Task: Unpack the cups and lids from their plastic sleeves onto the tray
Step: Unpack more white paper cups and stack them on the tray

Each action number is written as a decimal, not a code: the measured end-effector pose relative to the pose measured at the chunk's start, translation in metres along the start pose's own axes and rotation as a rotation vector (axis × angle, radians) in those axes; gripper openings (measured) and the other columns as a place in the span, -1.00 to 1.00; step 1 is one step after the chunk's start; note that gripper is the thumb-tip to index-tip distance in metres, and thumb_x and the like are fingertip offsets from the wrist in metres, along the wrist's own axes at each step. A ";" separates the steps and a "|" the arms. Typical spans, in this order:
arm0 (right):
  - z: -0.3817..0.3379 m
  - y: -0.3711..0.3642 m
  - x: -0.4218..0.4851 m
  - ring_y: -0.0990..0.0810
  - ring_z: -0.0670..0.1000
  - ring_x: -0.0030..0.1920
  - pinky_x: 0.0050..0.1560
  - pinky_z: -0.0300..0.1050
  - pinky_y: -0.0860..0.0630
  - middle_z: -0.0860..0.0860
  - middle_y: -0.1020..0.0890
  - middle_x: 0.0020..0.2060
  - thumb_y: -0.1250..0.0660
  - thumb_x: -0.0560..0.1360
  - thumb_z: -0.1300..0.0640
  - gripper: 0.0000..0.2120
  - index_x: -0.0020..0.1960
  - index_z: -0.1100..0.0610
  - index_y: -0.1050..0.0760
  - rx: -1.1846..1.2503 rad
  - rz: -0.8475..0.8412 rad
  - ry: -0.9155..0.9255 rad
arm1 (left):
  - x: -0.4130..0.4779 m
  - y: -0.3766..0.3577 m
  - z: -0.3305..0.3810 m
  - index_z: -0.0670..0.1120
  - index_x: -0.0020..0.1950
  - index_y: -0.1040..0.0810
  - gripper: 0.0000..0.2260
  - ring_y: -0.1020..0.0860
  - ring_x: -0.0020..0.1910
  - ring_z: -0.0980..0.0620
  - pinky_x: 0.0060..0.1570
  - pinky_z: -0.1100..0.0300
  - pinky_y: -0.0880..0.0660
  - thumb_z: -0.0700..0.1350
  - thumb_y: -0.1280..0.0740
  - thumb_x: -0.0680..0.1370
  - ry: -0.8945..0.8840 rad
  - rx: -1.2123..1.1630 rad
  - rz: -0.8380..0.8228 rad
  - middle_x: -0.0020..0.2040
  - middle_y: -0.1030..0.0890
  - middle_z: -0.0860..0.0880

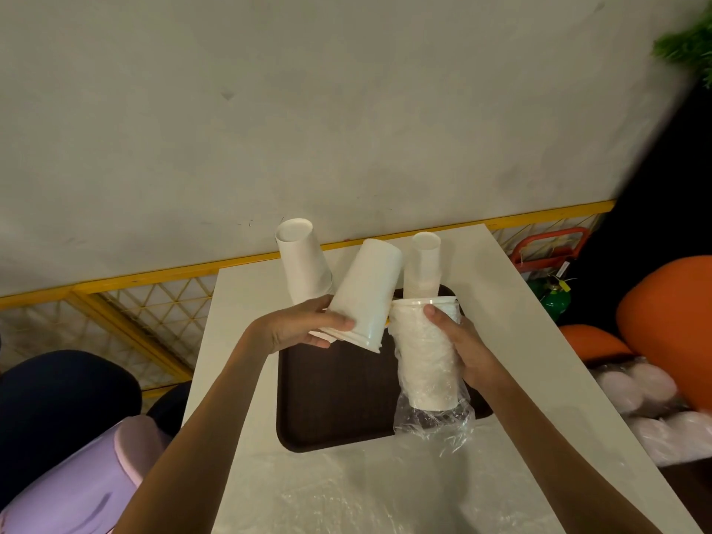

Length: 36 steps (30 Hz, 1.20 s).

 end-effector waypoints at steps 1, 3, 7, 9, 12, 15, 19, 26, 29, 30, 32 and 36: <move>0.000 0.000 0.000 -0.68 0.05 -0.06 -0.13 -0.11 -0.62 0.12 -0.68 -0.04 -0.38 0.31 -0.01 -0.58 0.13 0.12 -0.52 -0.002 0.000 0.003 | 0.000 -0.001 0.001 0.09 0.26 -0.35 0.00 -0.47 0.21 0.00 0.11 0.14 -0.54 0.37 -0.56 -0.11 -0.001 0.014 -0.003 0.19 -0.48 -0.01; -0.001 0.000 0.000 -0.67 0.08 -0.01 -0.06 -0.05 -0.61 0.14 -0.68 -0.02 -0.40 0.29 -0.02 -0.53 0.16 0.13 -0.52 -0.004 -0.004 0.007 | 0.000 -0.001 0.007 0.09 0.28 -0.35 -0.06 -0.46 0.25 -0.02 0.20 0.05 -0.51 0.30 -0.56 -0.03 -0.020 0.051 0.007 0.22 -0.48 -0.02; -0.001 -0.001 0.000 -0.68 0.07 -0.03 -0.06 -0.05 -0.60 0.11 -0.69 -0.05 -0.40 0.29 -0.02 -0.55 0.13 0.11 -0.52 -0.008 -0.023 0.008 | -0.007 0.016 0.027 0.04 0.36 -0.30 -0.14 -0.46 0.27 0.03 0.19 0.09 -0.50 0.23 -0.44 0.10 -0.133 0.060 0.181 0.24 -0.50 0.02; 0.000 -0.003 0.002 -0.66 0.10 0.01 0.00 0.00 -0.59 0.13 -0.68 -0.01 -0.40 0.29 -0.03 -0.53 0.16 0.11 -0.51 -0.021 -0.034 -0.005 | -0.014 0.027 0.042 0.01 0.37 -0.29 -0.12 -0.48 0.23 0.06 0.13 0.16 -0.51 0.23 -0.45 0.10 -0.225 0.017 0.324 0.23 -0.51 0.04; 0.003 -0.008 0.002 -0.65 0.11 0.06 0.09 0.06 -0.57 0.14 -0.66 0.03 -0.46 0.29 -0.06 -0.49 0.17 0.11 -0.50 -0.034 -0.049 -0.028 | -0.021 0.043 0.062 -0.09 0.38 -0.27 -0.17 -0.50 0.18 0.05 0.04 0.23 -0.50 0.09 -0.57 0.24 -0.361 -0.035 0.652 0.22 -0.49 0.01; 0.004 -0.016 0.003 -0.62 0.14 0.10 0.12 0.07 -0.56 0.16 -0.65 0.06 -0.45 0.28 -0.04 -0.46 0.20 0.13 -0.49 -0.045 -0.074 -0.039 | -0.023 0.060 0.074 -0.15 0.43 -0.15 -0.23 -0.43 0.24 0.02 0.13 0.14 -0.49 -0.11 -0.53 0.38 -0.479 -0.063 0.941 0.27 -0.40 -0.02; 0.002 -0.024 0.004 -0.63 0.09 0.09 0.08 -0.01 -0.58 0.12 -0.65 0.05 -0.42 0.26 -0.03 -0.50 0.16 0.10 -0.50 -0.074 -0.096 -0.043 | -0.015 0.081 0.072 -0.14 0.44 -0.11 -0.15 -0.40 0.27 0.01 0.22 0.06 -0.46 -0.06 -0.56 0.32 -0.509 -0.063 1.085 0.31 -0.36 -0.03; 0.007 -0.026 0.008 -0.61 0.09 0.11 0.16 0.07 -0.54 0.11 -0.64 0.08 -0.45 0.21 -0.06 -0.41 0.20 0.10 -0.48 -0.102 -0.096 -0.091 | 0.013 0.087 0.056 -0.16 0.44 -0.10 -0.15 -0.39 0.31 -0.10 0.25 -0.03 -0.43 -0.08 -0.56 0.34 -0.356 0.004 1.135 0.36 -0.36 -0.11; 0.008 -0.026 0.010 -0.61 0.08 0.11 0.14 0.04 -0.55 0.10 -0.63 0.07 -0.44 0.21 -0.06 -0.40 0.20 0.09 -0.47 -0.103 -0.094 -0.091 | 0.027 0.083 0.041 -0.17 0.45 -0.07 -0.13 -0.37 0.32 -0.12 0.25 -0.05 -0.43 -0.07 -0.56 0.35 -0.271 -0.007 1.103 0.37 -0.34 -0.14; 0.008 -0.026 0.010 -0.62 0.08 0.10 0.13 0.02 -0.56 0.09 -0.64 0.07 -0.44 0.21 -0.06 -0.42 0.19 0.09 -0.48 -0.101 -0.098 -0.092 | 0.031 0.081 0.035 -0.17 0.45 -0.05 -0.12 -0.36 0.33 -0.13 0.25 -0.05 -0.43 -0.08 -0.56 0.34 -0.244 -0.013 1.082 0.37 -0.33 -0.14; 0.009 -0.026 0.011 -0.62 0.08 0.09 0.11 0.01 -0.56 0.10 -0.65 0.06 -0.44 0.21 -0.05 -0.45 0.17 0.09 -0.49 -0.095 -0.103 -0.090 | 0.039 0.076 0.022 -0.19 0.46 -0.01 -0.10 -0.33 0.36 -0.16 0.25 -0.03 -0.41 -0.10 -0.56 0.35 -0.195 -0.023 1.018 0.38 -0.30 -0.16; 0.010 -0.026 0.013 -0.62 0.07 0.09 0.12 0.02 -0.56 0.09 -0.65 0.05 -0.44 0.22 -0.04 -0.44 0.19 0.10 -0.48 -0.091 -0.112 -0.087 | 0.049 0.057 -0.013 -0.15 0.51 0.11 -0.04 -0.29 0.40 -0.20 0.30 -0.05 -0.34 -0.06 -0.53 0.39 -0.049 -0.125 0.927 0.44 -0.21 -0.19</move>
Point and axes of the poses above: each hand's wrist, its own x-axis towards the middle knuckle, its own y-axis out of the back of the hand, z = x × y, the point moved 3 cm from there along x, towards the middle knuckle
